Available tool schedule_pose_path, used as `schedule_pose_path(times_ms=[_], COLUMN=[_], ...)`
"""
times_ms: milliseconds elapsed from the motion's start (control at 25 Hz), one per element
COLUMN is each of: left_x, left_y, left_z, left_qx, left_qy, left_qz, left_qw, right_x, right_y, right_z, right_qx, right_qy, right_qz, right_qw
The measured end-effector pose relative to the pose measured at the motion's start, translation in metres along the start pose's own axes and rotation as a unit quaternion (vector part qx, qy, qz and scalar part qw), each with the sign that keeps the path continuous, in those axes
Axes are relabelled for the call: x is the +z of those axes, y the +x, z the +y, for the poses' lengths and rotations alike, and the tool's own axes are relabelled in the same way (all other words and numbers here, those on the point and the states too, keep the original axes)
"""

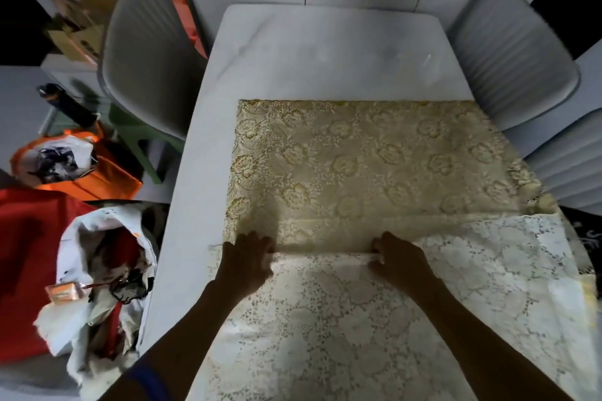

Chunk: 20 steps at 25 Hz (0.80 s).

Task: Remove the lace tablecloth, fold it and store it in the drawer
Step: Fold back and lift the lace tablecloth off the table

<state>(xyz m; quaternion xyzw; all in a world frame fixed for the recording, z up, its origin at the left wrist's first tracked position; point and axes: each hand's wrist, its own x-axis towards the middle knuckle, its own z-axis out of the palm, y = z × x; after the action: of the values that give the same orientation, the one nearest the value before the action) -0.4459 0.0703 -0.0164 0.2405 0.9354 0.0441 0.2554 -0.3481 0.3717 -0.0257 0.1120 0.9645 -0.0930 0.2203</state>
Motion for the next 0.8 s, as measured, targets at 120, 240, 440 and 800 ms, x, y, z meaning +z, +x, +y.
schedule_pose_path(times_ms=[120,240,440,800], left_x=[-0.002,-0.026,-0.095,0.065], left_y=[-0.009,-0.009,0.029,-0.111], left_z=[0.005,0.008,0.023,0.025], left_qx=[0.035,0.051,0.026,-0.142], left_qy=[0.013,-0.059,-0.066,-0.126], left_qz=[0.003,-0.013,0.3,0.053], left_qw=[0.999,0.997,0.951,0.98], right_x=[-0.014,-0.042,-0.111,0.042], right_y=[-0.013,-0.018,0.012,-0.131], right_z=[0.016,0.033,0.034,-0.077], right_qx=[0.056,0.098,0.107,-0.053], right_qy=[-0.062,-0.075,0.176,0.094], right_qz=[-0.084,-0.1,0.212,0.106], right_qw=[0.993,0.987,0.955,0.988])
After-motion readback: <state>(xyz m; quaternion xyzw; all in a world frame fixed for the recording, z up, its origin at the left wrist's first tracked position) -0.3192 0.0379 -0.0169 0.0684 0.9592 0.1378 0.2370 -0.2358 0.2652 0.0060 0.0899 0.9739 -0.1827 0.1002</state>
